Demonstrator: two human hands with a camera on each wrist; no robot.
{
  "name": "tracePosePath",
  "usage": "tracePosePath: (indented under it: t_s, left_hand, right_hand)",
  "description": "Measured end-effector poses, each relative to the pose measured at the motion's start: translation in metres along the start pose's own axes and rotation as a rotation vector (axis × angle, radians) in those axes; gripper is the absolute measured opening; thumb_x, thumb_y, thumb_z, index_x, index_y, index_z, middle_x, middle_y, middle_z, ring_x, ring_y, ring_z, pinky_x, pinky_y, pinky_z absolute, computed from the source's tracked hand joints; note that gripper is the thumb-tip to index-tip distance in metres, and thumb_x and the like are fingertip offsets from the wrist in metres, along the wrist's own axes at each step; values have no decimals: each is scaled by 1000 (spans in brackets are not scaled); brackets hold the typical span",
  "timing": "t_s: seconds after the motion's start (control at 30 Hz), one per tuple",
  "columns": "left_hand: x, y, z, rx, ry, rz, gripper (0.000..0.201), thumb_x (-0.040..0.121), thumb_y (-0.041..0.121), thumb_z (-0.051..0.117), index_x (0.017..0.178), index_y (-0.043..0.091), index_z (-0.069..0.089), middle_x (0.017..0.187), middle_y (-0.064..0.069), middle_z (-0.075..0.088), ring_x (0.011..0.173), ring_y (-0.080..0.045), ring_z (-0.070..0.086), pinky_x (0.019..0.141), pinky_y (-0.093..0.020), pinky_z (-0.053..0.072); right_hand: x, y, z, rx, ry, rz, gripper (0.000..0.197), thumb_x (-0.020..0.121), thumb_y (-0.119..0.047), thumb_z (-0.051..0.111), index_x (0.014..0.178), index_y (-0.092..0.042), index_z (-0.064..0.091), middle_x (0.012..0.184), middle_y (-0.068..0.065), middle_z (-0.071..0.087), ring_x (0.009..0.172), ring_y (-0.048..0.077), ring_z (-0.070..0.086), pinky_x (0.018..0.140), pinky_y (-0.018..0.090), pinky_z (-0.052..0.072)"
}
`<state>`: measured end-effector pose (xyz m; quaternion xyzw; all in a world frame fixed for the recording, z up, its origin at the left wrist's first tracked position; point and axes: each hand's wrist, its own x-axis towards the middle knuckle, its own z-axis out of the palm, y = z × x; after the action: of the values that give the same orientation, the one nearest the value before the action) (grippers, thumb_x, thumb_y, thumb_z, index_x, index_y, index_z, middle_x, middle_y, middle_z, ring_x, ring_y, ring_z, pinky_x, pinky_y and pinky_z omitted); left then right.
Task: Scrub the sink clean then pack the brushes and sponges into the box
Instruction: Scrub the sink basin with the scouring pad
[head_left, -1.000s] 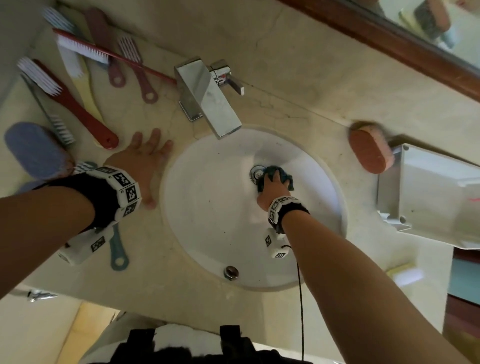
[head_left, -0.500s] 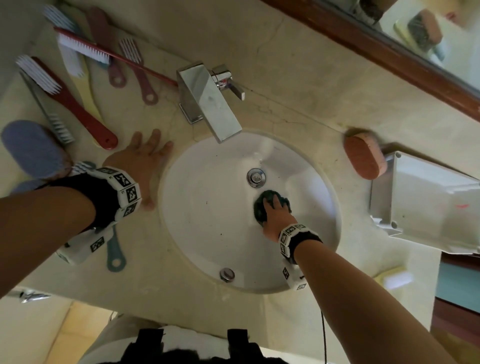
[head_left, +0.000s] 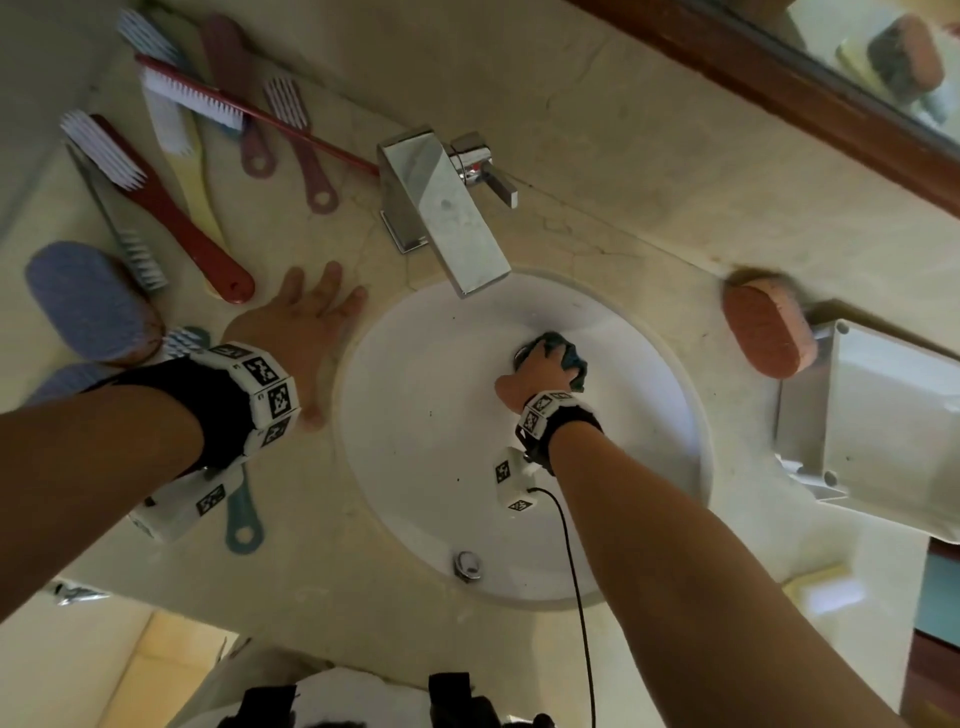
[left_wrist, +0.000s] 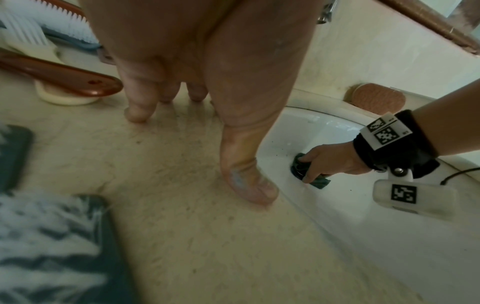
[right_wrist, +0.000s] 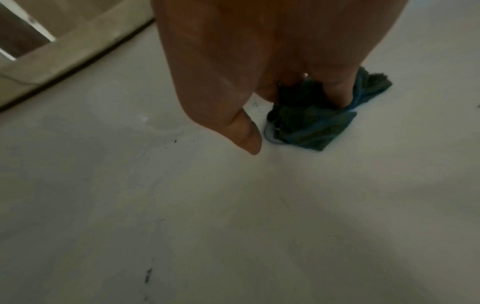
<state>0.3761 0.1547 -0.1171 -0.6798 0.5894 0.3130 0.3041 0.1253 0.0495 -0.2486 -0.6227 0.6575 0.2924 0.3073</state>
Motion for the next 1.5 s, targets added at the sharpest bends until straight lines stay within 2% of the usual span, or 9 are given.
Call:
tracePosePath:
  t_s: [0.23, 0.53, 0.7, 0.93, 1.1, 1.17, 1.27, 1.33, 1.5]
  left_hand:
    - [3, -1, 2, 5, 13, -3, 151, 56, 44, 90, 147, 28, -30, 155, -3, -33, 147, -37, -14, 117, -47, 20]
    - [4, -3, 2, 23, 16, 5, 152, 55, 49, 89, 146, 28, -31, 155, -3, -33, 147, -37, -13, 116, -49, 19]
    - [4, -3, 3, 21, 32, 1, 153, 53, 50, 90, 146, 30, -30, 155, -1, -33, 147, -36, -12, 115, -51, 22]
    - [5, -5, 3, 14, 26, 14, 153, 53, 49, 90, 147, 30, -30, 156, -3, -32, 147, -38, -12, 116, -51, 19]
    - [4, -7, 5, 10, 44, 24, 151, 54, 47, 89, 147, 29, -29, 156, -4, -31, 147, -38, -11, 117, -51, 22]
    - [5, -7, 6, 4, 55, 26, 151, 54, 47, 89, 147, 30, -28, 156, -3, -31, 147, -37, -10, 116, -52, 24]
    - [6, -7, 6, -8, 54, 21, 152, 53, 46, 90, 147, 30, -28, 156, -2, -31, 147, -38, -11, 115, -54, 24]
    - [7, -7, 6, -12, 50, 29, 152, 53, 45, 90, 148, 30, -27, 156, -2, -31, 147, -38, -12, 117, -54, 21]
    - [9, -9, 9, 6, 76, 38, 151, 53, 48, 89, 149, 28, -26, 157, -5, -30, 146, -40, -10, 119, -51, 16]
  right_hand:
    - [-3, -10, 3, -148, 12, -129, 90, 85, -30, 56, 155, -8, 3, 161, 8, -2, 142, 52, -3, 113, 56, 29]
    - [-42, -20, 30, -431, -69, -527, 84, 83, -18, 58, 155, -10, 14, 162, 7, 4, 146, 46, -1, 115, 50, 28]
    - [-54, 16, 29, -448, -98, -626, 68, 88, -4, 51, 152, -15, 31, 160, 4, 22, 147, 36, 14, 116, 45, 29]
    - [-82, 62, -13, 466, 166, -366, 54, 87, 1, 54, 130, -32, 60, 125, 4, 64, 103, 21, 64, 90, 26, 51]
    - [-109, 98, -24, 1100, -55, -218, 61, 82, 18, 52, 127, -22, 59, 116, 13, 66, 99, 31, 67, 74, 42, 60]
    - [-118, 110, -26, 941, -80, -236, 54, 81, 16, 54, 118, -21, 64, 116, 17, 66, 95, 34, 68, 75, 43, 60]
    - [-132, 124, -27, 270, -164, -315, 55, 80, 1, 63, 119, -37, 60, 114, -6, 64, 93, 14, 65, 75, 21, 56]
    - [-145, 130, -22, -29, -235, -345, 60, 79, -7, 66, 127, -40, 53, 113, -13, 61, 97, 10, 62, 81, 18, 52]
    - [-171, 143, -32, -55, -122, -508, 29, 78, -11, 71, 99, -31, 70, 106, -15, 59, 99, 3, 56, 86, 15, 46]
